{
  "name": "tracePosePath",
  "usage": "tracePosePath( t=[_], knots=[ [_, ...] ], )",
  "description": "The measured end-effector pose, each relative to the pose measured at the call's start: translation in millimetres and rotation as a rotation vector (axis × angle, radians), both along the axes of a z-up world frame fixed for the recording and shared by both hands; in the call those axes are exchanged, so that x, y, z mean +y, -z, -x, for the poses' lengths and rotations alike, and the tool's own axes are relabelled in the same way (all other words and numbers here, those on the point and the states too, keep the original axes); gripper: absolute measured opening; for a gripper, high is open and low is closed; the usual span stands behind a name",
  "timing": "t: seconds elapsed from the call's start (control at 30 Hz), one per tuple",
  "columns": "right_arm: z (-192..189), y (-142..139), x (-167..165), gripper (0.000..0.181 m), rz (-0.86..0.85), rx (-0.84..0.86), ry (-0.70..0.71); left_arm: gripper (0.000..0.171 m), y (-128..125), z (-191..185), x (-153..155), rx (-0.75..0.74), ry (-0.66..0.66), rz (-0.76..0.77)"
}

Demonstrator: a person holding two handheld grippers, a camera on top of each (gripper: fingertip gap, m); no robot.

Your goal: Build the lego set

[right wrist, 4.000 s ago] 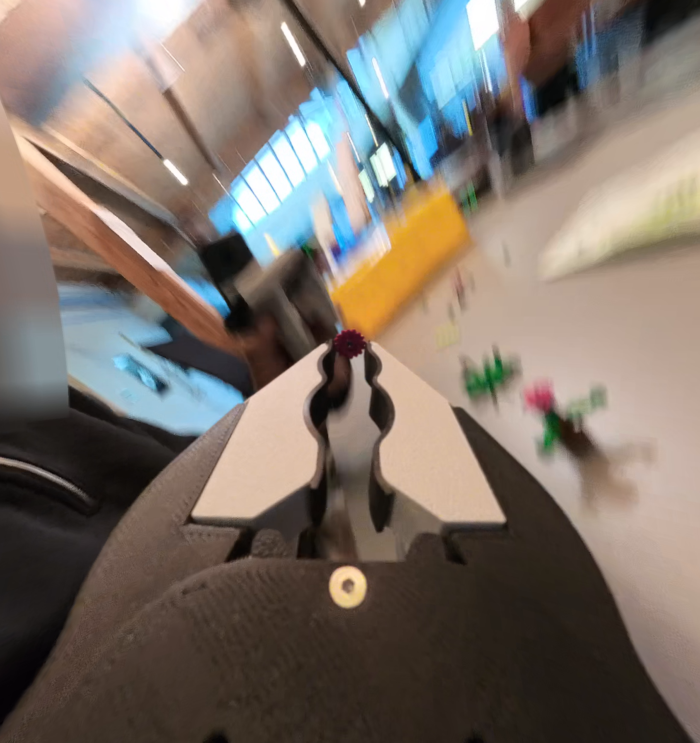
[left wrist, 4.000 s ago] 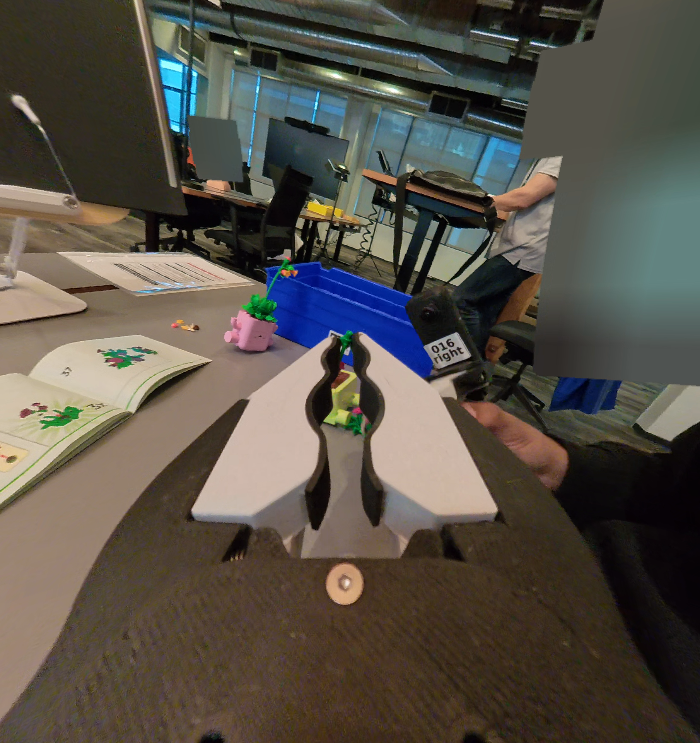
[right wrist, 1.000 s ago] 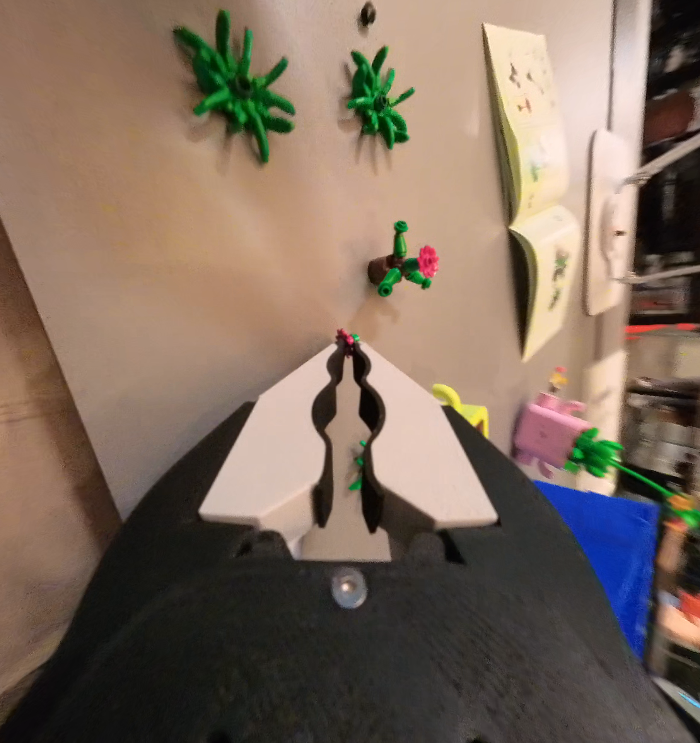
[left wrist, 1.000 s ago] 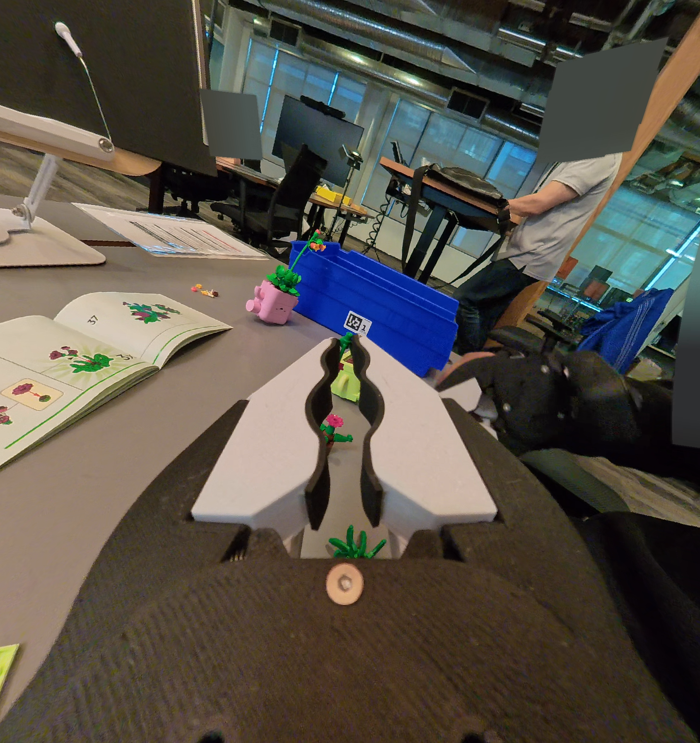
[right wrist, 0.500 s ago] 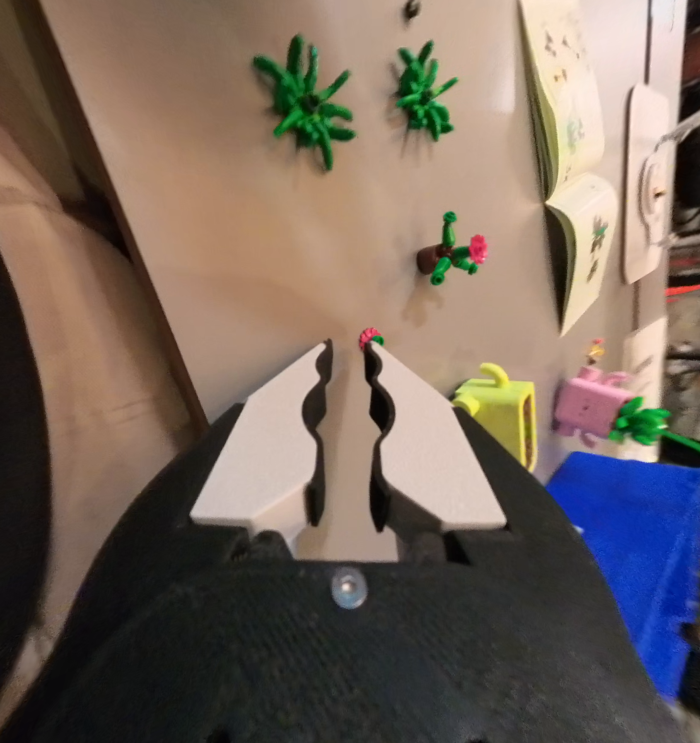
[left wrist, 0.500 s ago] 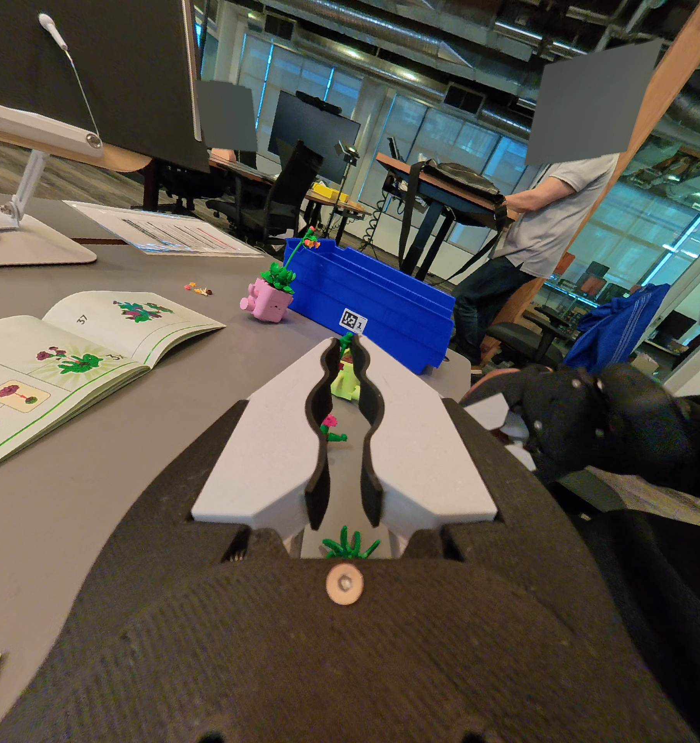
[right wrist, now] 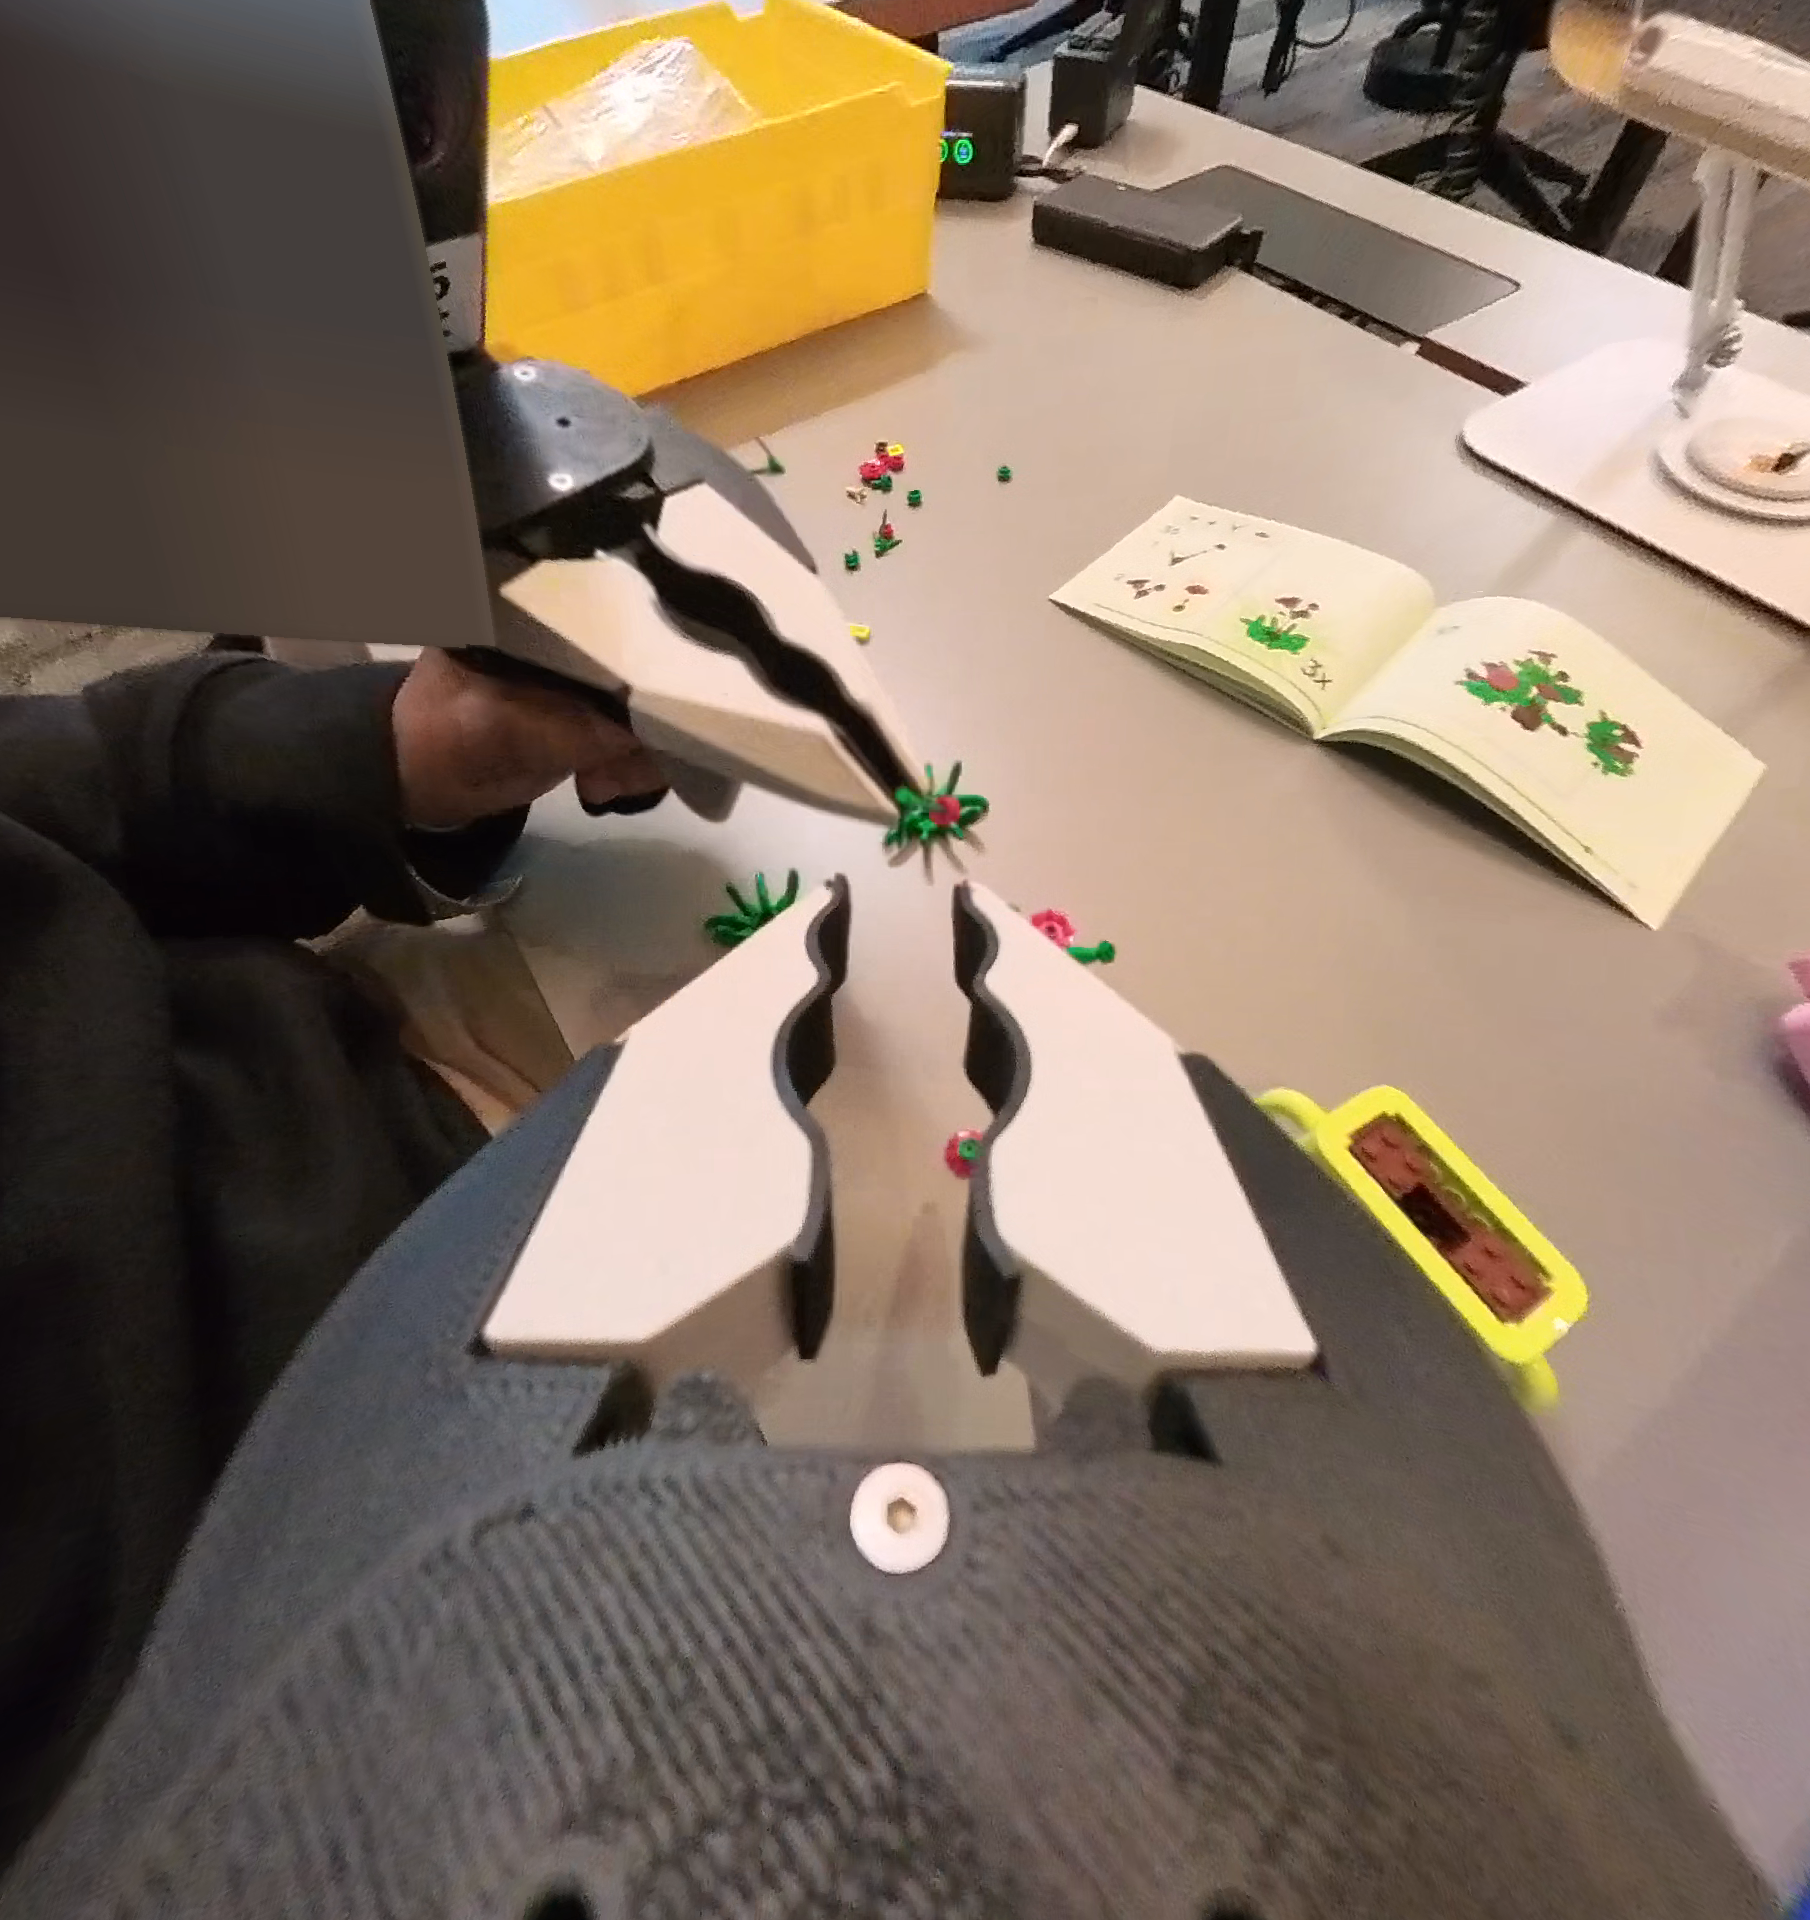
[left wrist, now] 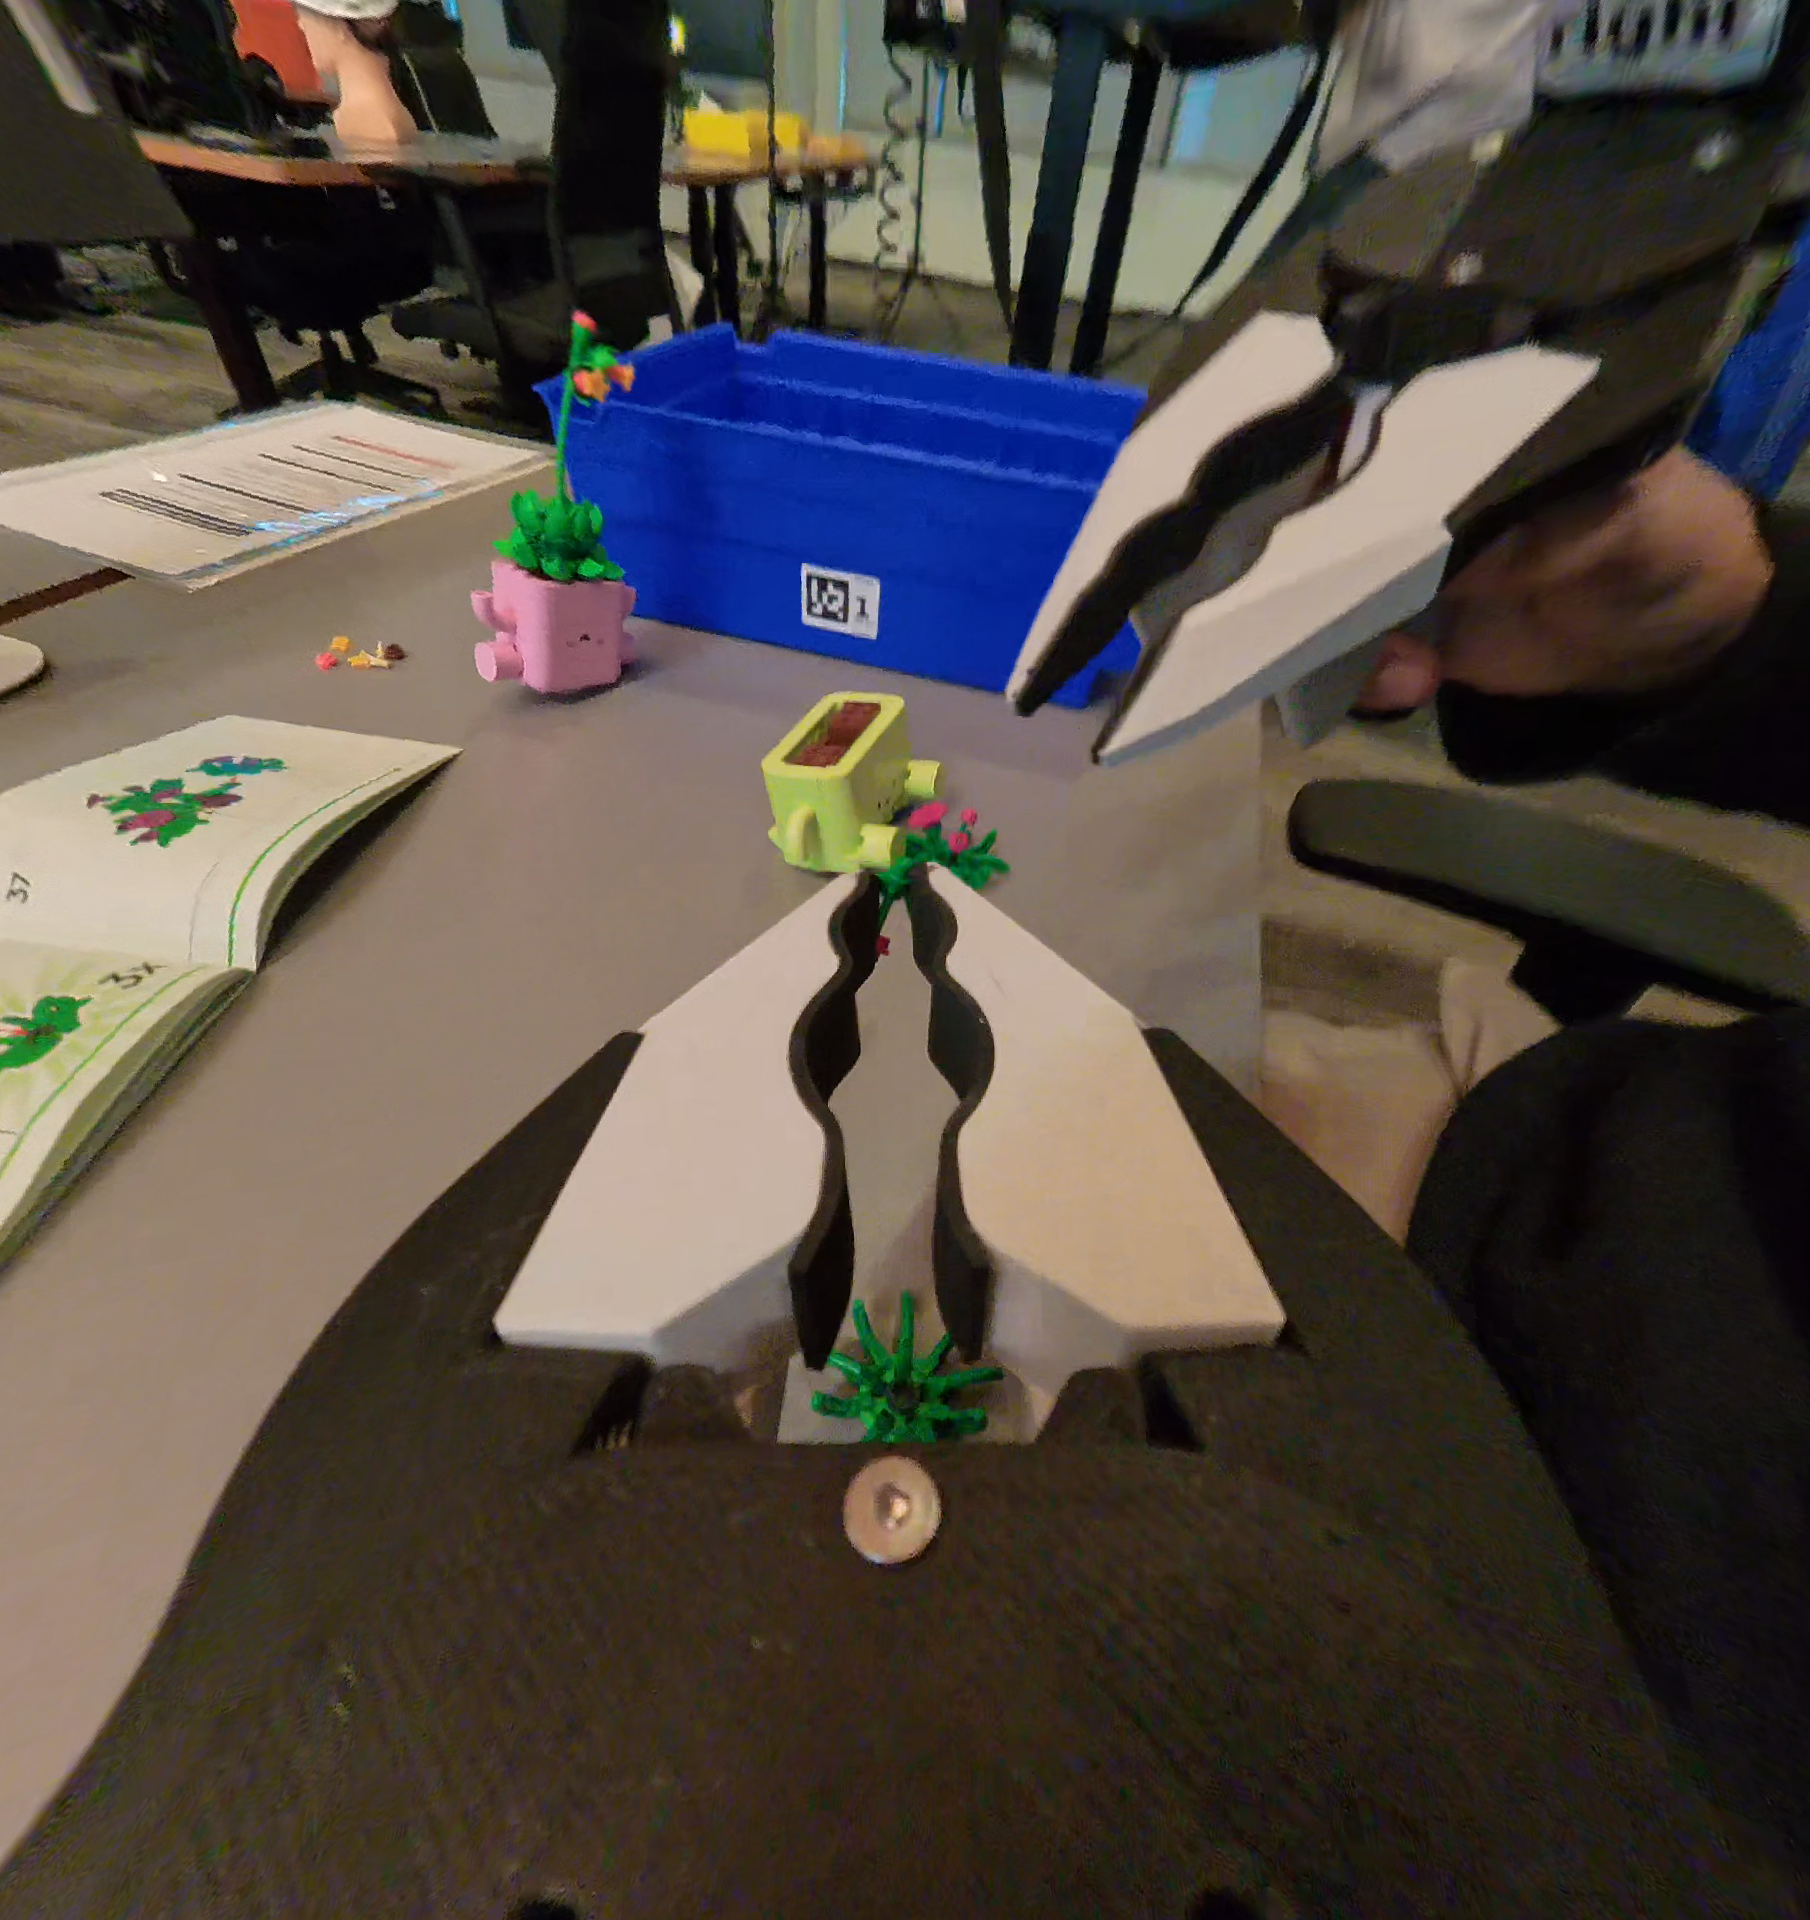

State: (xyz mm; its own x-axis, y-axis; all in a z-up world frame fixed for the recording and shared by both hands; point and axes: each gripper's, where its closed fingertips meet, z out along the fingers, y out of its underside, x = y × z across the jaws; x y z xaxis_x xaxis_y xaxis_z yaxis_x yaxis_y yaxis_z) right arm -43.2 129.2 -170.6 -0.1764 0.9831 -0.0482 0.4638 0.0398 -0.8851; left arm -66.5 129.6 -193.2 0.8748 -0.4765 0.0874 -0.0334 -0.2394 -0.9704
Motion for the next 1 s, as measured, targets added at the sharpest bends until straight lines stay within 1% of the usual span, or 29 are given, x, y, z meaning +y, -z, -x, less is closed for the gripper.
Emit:
tracePosePath(
  t=[0.1,0.17,0.3,0.43,0.53,0.67,0.8,0.93,1.0],
  knots=[
    [5,7,-2,0.008,-0.028,-0.022,-0.014,0.005,5,-9,1,0.117,-0.007,-0.003],
    [6,17,-3,0.007,-0.011,-0.065,-0.016,0.005,8,-12,2,0.2,-0.02,-0.01],
    [6,30,-5,0.01,0.156,-0.104,-0.01,0.005,15,-21,2,0.356,-0.022,-0.019],
    [3,24,-2,0.01,0.373,-0.057,-0.005,0.005,19,-29,2,0.472,-0.025,-0.041],
    [1,25,-2,0.015,0.48,-0.065,-0.013,0.005,20,-33,2,0.523,-0.027,-0.057],
    [0,35,0,0.018,0.486,-0.113,0.0,0.005,21,-34,2,0.572,-0.036,-0.064],
    [1,38,-1,0.016,0.512,-0.138,-0.002,0.005,19,-36,1,0.627,-0.042,-0.094],
    [-1,37,-6,0.006,0.597,-0.157,-0.036,0.005,20,-38,1,0.678,-0.047,-0.108],
    [-2,38,-7,0.005,0.621,-0.167,-0.041,0.005,20,-39,0,0.685,-0.044,-0.119]
  ],
)
